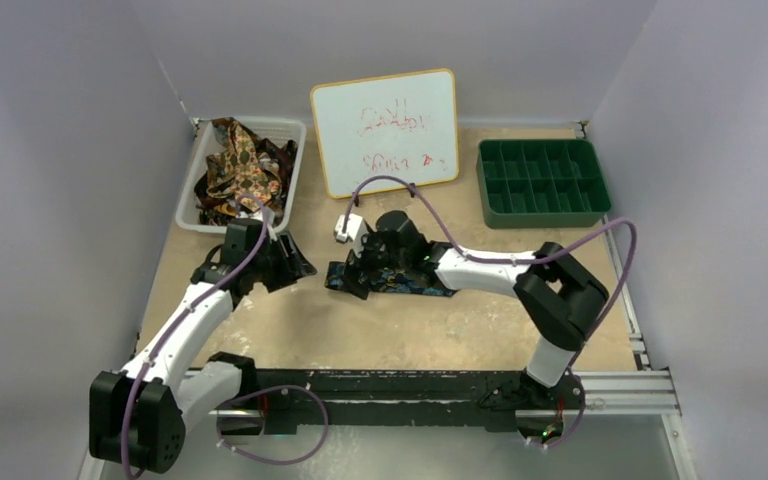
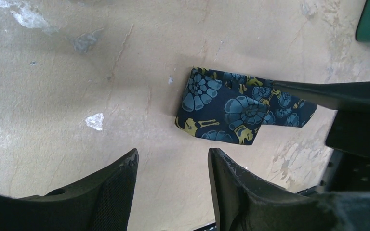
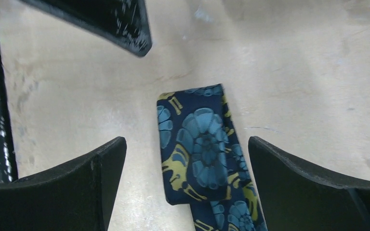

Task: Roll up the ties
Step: Roll the tie at the center of the board.

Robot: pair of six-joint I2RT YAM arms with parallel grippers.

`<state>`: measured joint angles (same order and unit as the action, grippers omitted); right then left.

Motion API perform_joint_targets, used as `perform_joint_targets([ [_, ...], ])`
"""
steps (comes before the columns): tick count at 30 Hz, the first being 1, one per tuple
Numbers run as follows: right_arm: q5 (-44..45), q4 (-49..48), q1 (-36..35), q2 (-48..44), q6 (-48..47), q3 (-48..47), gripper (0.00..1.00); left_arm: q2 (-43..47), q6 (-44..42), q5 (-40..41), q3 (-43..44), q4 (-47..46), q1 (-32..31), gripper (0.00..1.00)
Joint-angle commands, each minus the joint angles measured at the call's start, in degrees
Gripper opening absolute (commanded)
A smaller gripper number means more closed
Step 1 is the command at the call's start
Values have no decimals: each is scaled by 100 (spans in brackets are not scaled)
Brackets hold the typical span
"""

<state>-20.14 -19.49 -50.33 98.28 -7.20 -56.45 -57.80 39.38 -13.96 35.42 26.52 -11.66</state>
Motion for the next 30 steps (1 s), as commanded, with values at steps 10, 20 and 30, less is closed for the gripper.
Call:
perform_joint_targets([
  [10, 624, 908, -263, 1115, -1274, -1038, 99, 393, -45, -315, -192, -117, 136, 53],
  [20, -71, 2219, -261, 1924, -1852, -1656, 82, 369, 153, -379, -236, -170, 136, 53],
  [30, -411, 2304, -263, 1629, -1881, -1367, 62, 424, 319, -410, -533, -343, 136, 52],
])
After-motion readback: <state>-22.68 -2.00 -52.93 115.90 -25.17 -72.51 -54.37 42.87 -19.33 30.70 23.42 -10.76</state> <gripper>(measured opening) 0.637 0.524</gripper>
